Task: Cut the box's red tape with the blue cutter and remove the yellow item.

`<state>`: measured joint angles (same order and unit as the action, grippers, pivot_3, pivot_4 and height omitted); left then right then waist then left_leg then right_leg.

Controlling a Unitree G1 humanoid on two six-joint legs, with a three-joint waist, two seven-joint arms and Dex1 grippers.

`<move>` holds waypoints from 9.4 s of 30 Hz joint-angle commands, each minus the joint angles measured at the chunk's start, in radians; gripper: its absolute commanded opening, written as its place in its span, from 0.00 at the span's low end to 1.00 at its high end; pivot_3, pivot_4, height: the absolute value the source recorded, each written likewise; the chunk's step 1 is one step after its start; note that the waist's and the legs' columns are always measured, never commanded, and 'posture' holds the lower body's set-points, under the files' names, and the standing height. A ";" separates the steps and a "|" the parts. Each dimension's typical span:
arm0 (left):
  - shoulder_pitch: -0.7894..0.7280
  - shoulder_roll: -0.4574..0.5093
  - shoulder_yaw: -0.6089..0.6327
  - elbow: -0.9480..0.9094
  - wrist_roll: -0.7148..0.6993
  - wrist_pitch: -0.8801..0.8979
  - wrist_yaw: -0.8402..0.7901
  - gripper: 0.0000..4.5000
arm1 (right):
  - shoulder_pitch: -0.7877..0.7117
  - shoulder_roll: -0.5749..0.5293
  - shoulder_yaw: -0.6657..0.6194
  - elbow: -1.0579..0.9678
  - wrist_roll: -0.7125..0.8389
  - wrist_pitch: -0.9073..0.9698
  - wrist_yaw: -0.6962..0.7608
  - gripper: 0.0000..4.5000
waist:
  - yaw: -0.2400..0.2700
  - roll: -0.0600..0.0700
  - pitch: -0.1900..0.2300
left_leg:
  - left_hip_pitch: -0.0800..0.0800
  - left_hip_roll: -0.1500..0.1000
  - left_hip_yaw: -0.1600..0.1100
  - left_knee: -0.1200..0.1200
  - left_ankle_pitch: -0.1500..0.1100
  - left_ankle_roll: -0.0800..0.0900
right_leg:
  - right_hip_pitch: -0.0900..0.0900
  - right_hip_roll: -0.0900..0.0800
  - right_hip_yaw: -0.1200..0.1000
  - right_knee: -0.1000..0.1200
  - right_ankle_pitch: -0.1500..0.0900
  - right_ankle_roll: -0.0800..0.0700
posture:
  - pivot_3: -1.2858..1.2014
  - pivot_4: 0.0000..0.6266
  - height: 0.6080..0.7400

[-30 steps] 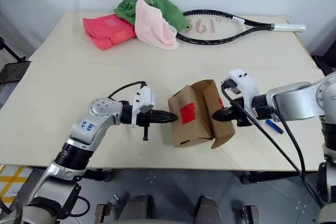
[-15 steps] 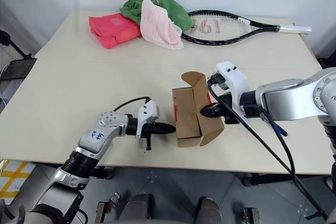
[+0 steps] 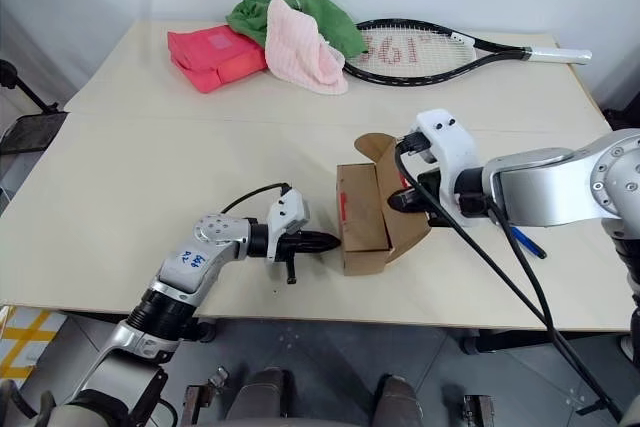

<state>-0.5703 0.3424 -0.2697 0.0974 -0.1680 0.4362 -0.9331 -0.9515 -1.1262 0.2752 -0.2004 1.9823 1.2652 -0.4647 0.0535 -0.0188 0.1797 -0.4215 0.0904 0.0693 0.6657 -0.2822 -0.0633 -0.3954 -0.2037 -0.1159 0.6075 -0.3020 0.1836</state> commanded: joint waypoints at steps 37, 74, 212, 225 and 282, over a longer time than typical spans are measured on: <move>0.005 -0.077 0.005 0.016 0.003 -0.030 0.043 0.00 | -0.178 0.048 0.129 -0.079 -0.122 0.090 -0.223 0.00 | -0.005 0.000 0.000 | 0.000 0.000 0.000 -0.001 0.000 0.000 | -0.001 0.000 0.000 0.000 0.000 0.000 | 0.52 0.24 1.00; -0.143 -0.019 0.079 -0.195 -0.260 0.124 -0.047 0.00 | -0.168 0.102 0.101 -0.124 -0.296 0.160 -0.200 0.00 | -0.027 0.000 0.000 | -0.002 0.001 0.000 -0.003 0.000 0.000 | -0.004 0.000 -0.001 -0.001 0.000 0.000 | 0.52 0.24 1.00; -0.658 -0.050 -0.257 0.463 0.270 -0.256 -0.344 0.99 | 1.084 0.067 -1.081 -0.558 -0.730 -0.505 1.333 1.00 | 0.024 -0.003 0.001 | 0.001 0.001 0.002 0.001 0.000 0.000 | 0.001 0.001 -0.001 0.001 0.001 0.001 | 0.52 0.24 1.00; -0.634 -0.058 -0.273 0.481 0.321 -0.271 -0.382 0.46 | 1.087 0.069 -1.062 -0.557 -0.718 -0.508 1.320 1.00 | 0.024 -0.003 0.001 | 0.001 0.001 0.002 0.001 0.000 0.000 | 0.001 0.001 -0.001 0.001 0.001 0.001 | 0.52 0.24 1.00; 0.722 0.571 0.987 0.014 -0.378 -0.234 -0.291 0.73 | 0.779 0.394 -0.472 -0.132 -1.275 -1.119 1.697 1.00 | -0.034 -0.003 0.001 | 0.017 0.004 0.008 -0.011 -0.002 -0.004 | 0.002 0.001 0.000 0.004 0.000 -0.001 | 0.52 0.24 1.00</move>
<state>0.1191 0.9060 0.6740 0.1429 -0.5619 0.2505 -1.1873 -0.1763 -0.7108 -0.1681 -0.3113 0.6823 0.1392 1.2105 0.0196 -0.0221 0.1802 -0.4042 0.0947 0.0781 0.6543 -0.2847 -0.0672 -0.3934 -0.2027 -0.1162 0.6116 -0.3018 0.1829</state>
